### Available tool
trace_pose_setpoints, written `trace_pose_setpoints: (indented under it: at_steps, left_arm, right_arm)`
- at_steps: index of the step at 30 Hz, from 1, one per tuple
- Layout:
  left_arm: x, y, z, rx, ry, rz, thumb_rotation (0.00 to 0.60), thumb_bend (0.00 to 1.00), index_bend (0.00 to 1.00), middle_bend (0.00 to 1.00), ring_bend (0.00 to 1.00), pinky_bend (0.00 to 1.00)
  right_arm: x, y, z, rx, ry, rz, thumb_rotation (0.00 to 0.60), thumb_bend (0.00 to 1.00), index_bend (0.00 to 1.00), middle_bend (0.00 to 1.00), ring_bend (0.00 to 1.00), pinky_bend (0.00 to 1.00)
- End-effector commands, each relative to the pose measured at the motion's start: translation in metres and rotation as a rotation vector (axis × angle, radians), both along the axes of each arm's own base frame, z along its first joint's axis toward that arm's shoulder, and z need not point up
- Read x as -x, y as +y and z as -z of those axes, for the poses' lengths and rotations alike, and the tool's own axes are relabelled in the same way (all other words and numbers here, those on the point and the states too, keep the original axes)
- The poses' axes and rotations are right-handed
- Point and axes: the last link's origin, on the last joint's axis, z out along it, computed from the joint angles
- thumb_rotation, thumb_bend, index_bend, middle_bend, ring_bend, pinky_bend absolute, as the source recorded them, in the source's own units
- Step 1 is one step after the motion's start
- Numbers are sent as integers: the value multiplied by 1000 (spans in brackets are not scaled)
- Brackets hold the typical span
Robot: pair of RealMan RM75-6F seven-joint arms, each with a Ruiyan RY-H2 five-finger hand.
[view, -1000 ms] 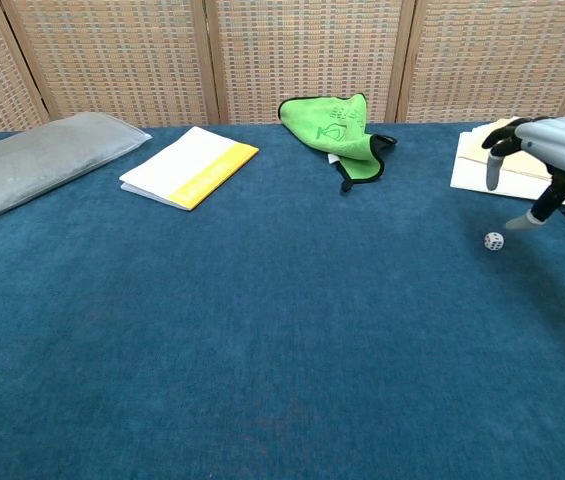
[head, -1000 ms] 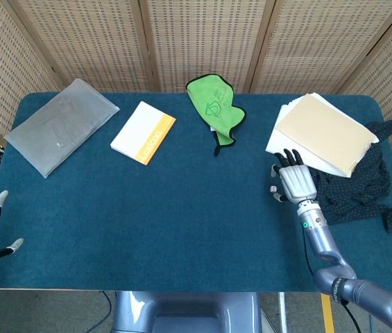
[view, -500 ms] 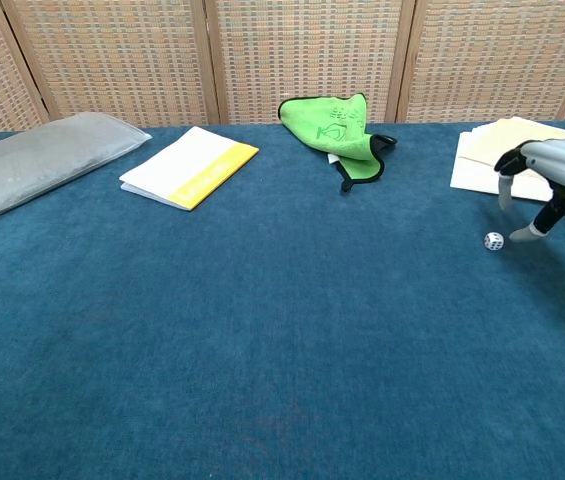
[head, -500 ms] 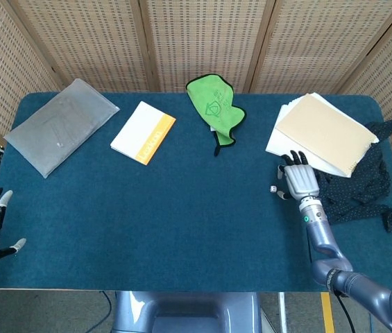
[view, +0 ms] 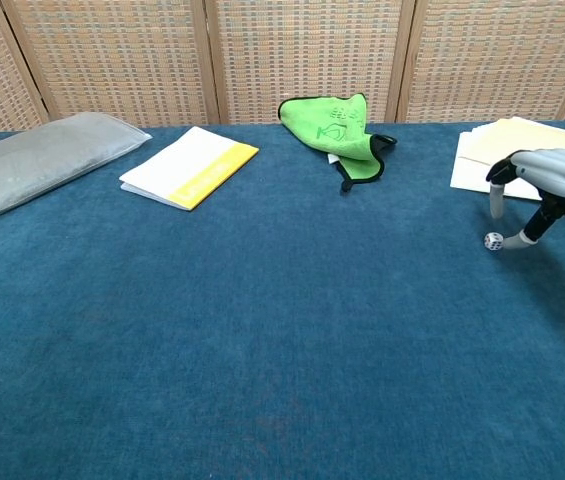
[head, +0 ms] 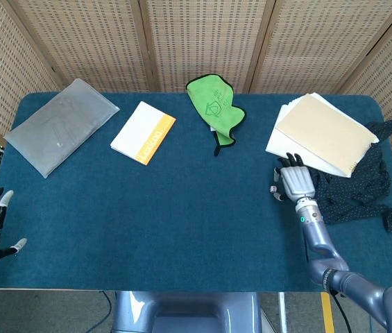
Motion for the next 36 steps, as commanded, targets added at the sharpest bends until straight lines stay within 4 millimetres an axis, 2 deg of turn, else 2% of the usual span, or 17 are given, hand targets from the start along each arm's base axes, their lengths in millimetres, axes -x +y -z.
trace_pose_setpoints:
  at_steps: [1, 15, 36]
  left_arm:
    - [0, 0, 0, 1, 0, 0, 600, 0, 0, 0, 0, 0]
    - [0, 0, 1, 4, 1, 2, 600, 0, 0, 0, 0, 0]
    - [2, 2, 2, 9, 0, -9, 600, 0, 0, 0, 0, 0]
  right_arm:
    - [1, 0, 2, -6, 7, 3, 600, 379, 534, 241, 0, 63]
    - [4, -3, 8, -20, 11, 24, 600, 395, 544, 242, 0, 63]
    - [4, -7, 18, -47, 16, 32, 600, 499, 567, 259, 0, 38]
